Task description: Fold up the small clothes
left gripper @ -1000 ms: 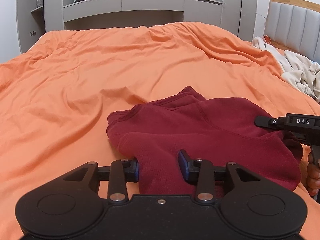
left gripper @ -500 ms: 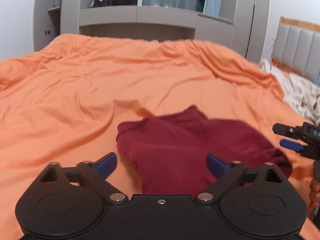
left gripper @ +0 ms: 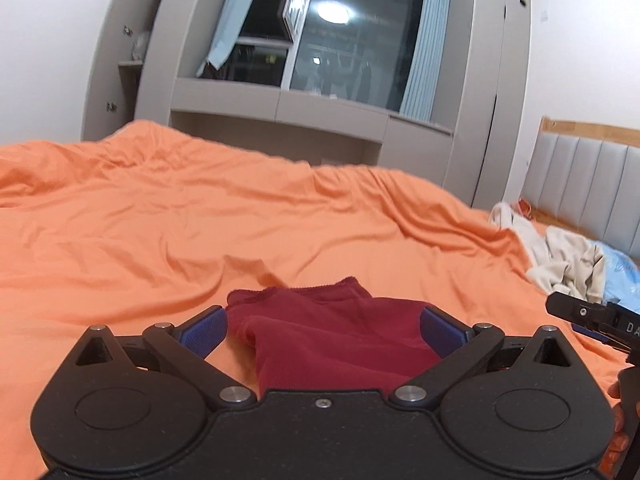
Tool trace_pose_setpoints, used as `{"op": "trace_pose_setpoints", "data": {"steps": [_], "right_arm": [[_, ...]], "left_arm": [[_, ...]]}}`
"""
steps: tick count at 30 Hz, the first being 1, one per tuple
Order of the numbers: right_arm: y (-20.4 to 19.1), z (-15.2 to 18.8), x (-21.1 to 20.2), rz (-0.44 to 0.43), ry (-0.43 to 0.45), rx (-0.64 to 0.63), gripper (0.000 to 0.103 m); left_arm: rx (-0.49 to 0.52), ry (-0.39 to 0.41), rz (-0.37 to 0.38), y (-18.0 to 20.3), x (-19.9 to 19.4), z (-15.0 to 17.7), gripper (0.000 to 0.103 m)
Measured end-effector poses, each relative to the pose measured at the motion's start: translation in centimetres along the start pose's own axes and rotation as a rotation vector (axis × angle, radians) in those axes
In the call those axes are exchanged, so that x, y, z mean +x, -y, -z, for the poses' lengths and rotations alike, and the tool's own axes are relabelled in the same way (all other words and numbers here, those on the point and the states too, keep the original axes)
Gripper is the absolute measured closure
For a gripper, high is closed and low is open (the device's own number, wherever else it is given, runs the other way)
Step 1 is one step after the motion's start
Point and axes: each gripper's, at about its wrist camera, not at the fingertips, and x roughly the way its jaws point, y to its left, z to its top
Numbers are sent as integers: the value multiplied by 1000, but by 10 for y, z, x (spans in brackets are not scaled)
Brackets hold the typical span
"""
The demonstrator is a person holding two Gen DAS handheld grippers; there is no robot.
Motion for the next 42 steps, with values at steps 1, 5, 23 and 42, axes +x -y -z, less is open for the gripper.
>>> {"op": "trace_pose_setpoints", "data": {"steps": [1,5,23,42], "right_arm": [[-1,2,-9,2,8,-5,0],[0,9,-46,17,42,-17,0],[-15,49,-161,25,101,-125,0],[-22,64,-157,84,57,-191,0]], "left_arm": [[1,11,-1,2,-8,3,1],[13,31,-7,7,-35,19,1],[18,30,-23,19,-123,82,1],[49,-1,-51,17,-126,95,1]]}}
